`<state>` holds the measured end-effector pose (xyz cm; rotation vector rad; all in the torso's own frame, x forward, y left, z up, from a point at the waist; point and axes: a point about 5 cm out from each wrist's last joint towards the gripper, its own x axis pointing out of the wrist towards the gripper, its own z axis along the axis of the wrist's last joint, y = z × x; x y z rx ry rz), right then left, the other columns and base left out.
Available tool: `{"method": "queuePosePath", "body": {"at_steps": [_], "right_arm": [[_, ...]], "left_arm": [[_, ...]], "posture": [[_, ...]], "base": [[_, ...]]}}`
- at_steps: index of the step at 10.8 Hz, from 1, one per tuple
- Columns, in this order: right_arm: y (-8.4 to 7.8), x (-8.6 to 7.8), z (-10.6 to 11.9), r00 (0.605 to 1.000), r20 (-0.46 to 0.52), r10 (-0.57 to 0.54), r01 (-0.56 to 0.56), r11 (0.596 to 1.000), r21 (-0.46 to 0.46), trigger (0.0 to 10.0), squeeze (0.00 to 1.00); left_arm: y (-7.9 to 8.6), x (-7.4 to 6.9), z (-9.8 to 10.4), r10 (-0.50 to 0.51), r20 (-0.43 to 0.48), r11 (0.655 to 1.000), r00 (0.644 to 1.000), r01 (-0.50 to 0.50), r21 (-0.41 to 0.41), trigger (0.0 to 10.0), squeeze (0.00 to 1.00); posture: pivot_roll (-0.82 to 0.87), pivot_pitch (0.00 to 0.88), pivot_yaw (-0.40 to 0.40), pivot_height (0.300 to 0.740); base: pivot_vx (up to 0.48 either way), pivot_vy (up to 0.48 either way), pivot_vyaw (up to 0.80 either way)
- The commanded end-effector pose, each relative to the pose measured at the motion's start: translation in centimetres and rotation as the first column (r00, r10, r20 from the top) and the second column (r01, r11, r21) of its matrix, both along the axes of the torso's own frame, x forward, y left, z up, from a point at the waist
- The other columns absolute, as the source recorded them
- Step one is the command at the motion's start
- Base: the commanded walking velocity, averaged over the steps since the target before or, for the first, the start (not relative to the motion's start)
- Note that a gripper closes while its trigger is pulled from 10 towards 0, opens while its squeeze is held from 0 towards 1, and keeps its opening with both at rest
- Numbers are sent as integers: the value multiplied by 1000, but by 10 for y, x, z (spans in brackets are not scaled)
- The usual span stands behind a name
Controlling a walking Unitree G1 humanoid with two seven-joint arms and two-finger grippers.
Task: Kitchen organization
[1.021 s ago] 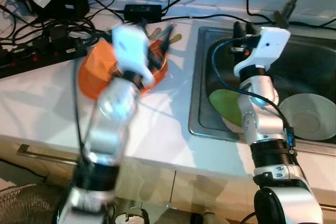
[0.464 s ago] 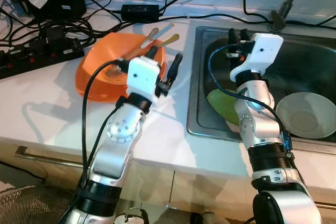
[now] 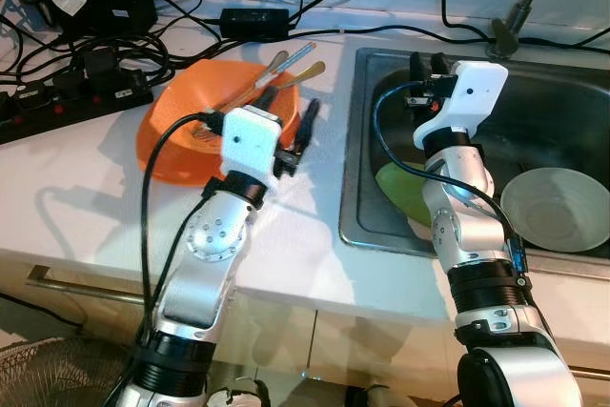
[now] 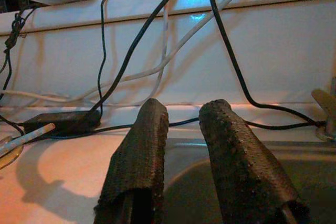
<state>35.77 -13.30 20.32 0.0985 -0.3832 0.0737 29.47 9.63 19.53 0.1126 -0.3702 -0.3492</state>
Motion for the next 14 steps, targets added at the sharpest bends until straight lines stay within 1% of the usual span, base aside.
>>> {"method": "queuePosePath", "body": {"at_steps": [1,4,7,8,11,14], "right_arm": [[-1,0,-4,1000,-20,-3,3,1000,-2,10000,0],[0,0,-4,1000,-24,0,0,1000,-1,10000,0],[0,0,-5,1000,-28,-1,1,1000,1,10000,0],[1,0,-5,1000,-29,0,0,1000,2,10000,0],[1,0,-5,1000,-30,2,-2,1000,3,10000,0],[2,1,-6,999,-32,7,-7,1000,4,10000,0]], "left_arm": [[5,-1,-1,20,-11,1000,1000,-20,-7,10000,0],[16,-1,-13,40,-87,999,995,-40,1,10000,0],[26,-1,-18,69,-111,997,991,-64,50,10000,0],[30,-2,-18,83,-110,994,990,-74,83,10000,0],[40,-3,-14,124,-91,987,988,-113,112,10000,0],[50,-8,-11,155,-79,979,985,-143,149,10000,0]], "posture": [[104,81,19,740],[108,84,19,740],[112,93,20,740],[114,93,20,740],[121,92,17,740],[129,92,17,740]], "base": [[0,0,0],[0,0,0],[0,0,0],[0,0,0],[0,0,0],[0,0,0]]}}
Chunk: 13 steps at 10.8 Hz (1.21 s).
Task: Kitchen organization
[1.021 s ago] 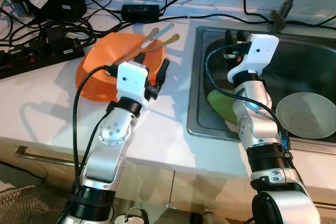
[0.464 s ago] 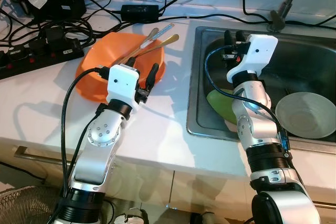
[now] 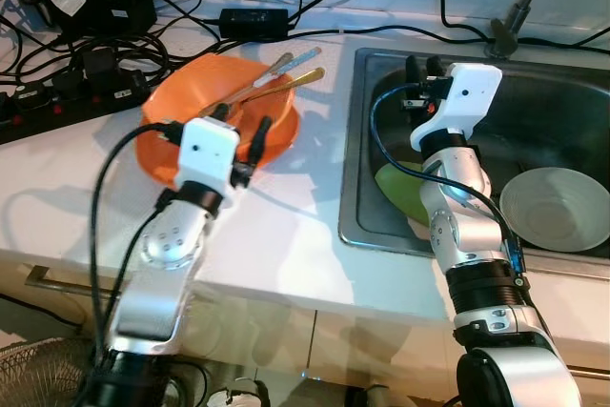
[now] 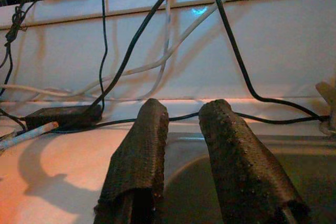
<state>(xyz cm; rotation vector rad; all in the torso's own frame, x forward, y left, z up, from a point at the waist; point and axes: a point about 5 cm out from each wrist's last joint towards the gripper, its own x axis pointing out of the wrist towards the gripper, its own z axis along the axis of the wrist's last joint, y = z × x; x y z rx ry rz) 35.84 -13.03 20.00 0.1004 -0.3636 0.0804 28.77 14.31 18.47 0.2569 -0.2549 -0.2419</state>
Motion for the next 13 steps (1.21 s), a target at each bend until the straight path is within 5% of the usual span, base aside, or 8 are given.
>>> {"method": "queuePosePath", "body": {"at_steps": [1,5,9,13], "right_arm": [[0,0,-3,1000,-14,0,0,1000,5,10000,0],[1,1,-4,1000,-20,6,-5,1000,3,10000,0],[1,3,-3,1000,-17,10,-10,1000,0,10000,0],[-3,4,0,1000,-6,-3,3,1000,1,10000,0]], "left_arm": [[7,-3,0,27,-5,1000,1000,-27,14,10000,0],[34,-19,-7,106,-44,992,993,-103,77,10000,0],[68,-21,3,228,-7,966,974,-225,124,10000,0],[53,-16,37,198,126,978,972,-205,48,10000,0]], "posture": [[134,93,16,740],[145,94,13,740],[153,87,7,740],[147,84,5,740]], "base": [[0,0,0],[0,0,0],[0,0,0],[0,0,0]]}}
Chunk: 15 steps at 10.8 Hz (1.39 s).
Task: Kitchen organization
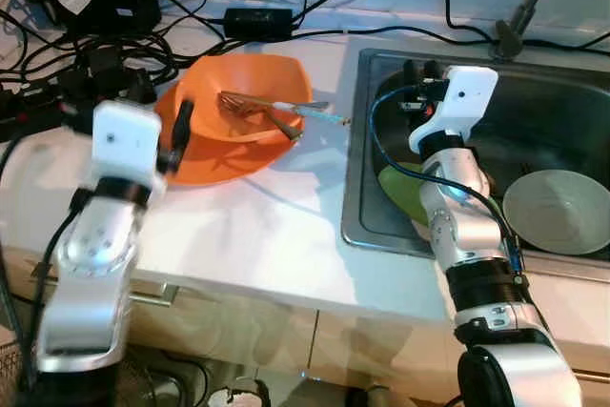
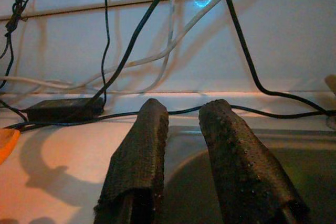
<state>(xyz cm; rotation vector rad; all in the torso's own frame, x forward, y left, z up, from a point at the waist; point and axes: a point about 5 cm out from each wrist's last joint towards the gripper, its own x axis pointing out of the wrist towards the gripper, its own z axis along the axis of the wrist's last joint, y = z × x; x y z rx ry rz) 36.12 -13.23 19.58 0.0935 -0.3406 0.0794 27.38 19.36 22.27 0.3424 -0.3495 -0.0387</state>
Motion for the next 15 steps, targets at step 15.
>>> {"method": "queuePosePath", "body": {"at_steps": [15], "right_arm": [[0,-1,13,998,64,-1,0,1000,11,10000,0]], "left_arm": [[-69,35,27,-99,244,976,965,142,-165,10000,0]], "posture": [[96,42,2,740]], "base": [[0,-164,0]]}}
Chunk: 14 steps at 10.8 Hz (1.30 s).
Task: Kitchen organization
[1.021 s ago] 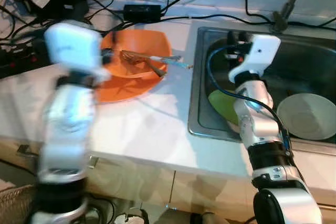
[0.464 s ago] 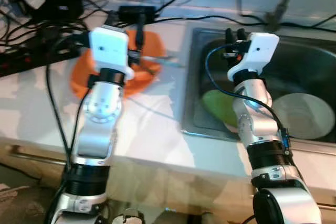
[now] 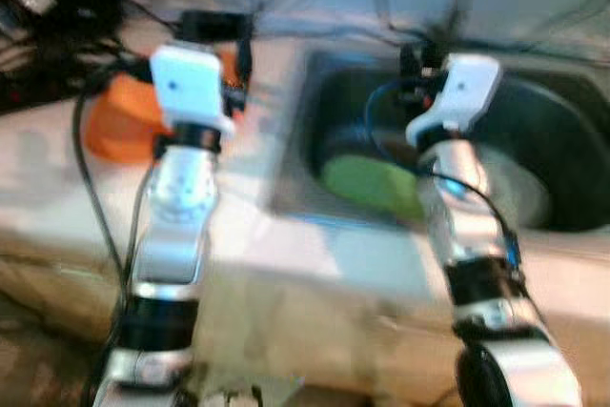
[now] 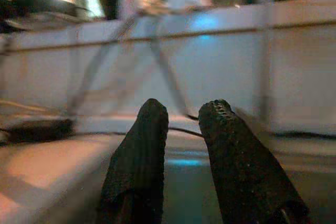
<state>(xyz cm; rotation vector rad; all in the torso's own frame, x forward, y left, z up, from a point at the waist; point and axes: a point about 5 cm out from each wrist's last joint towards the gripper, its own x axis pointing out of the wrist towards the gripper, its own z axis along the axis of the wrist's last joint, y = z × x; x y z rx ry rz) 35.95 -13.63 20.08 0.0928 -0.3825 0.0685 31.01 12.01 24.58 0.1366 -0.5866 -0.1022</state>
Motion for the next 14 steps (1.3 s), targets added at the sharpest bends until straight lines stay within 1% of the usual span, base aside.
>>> {"method": "queuePosePath", "body": {"at_steps": [1,4,6,10,11,12,13,14], "right_arm": [[5,0,7,1000,19,16,-16,1000,9,10000,0],[7,0,4,1000,7,29,-29,1000,-1,10000,0],[9,0,3,1000,2,30,-30,999,-20,10000,0],[8,-1,1,999,-13,35,-35,999,0,10000,0],[13,-1,-3,998,-29,59,-60,998,-12,10000,0],[14,-1,-3,997,-31,65,-66,998,-14,10000,0],[15,-2,-4,997,-32,69,-70,997,-14,10000,0],[15,-1,-4,997,-36,75,-75,997,-12,10000,0]], "left_arm": [[5,-1,2,19,13,1000,1000,-19,-1,10000,0],[7,0,-5,20,-26,1000,999,-21,-23,10000,0],[10,2,-8,36,-48,999,998,-37,-23,10000,0],[12,4,-14,61,-81,998,995,-62,-4,10000,0],[21,12,-21,130,-121,989,984,-120,90,10000,0],[27,16,-22,169,-126,977,978,-150,149,10000,0],[33,20,-21,205,-125,964,971,-178,195,10000,0],[34,23,-23,217,-134,956,967,-182,231,10000,0]], "posture": [[96,47,1,740],[99,63,-3,740],[100,67,-3,740],[97,72,1,740],[96,72,1,740],[96,71,2,740],[97,70,3,740],[98,70,2,740]], "base": [[0,0,0],[0,0,0],[0,289,0],[0,0,0],[0,0,0],[0,0,0],[0,0,0],[0,0,0]]}}
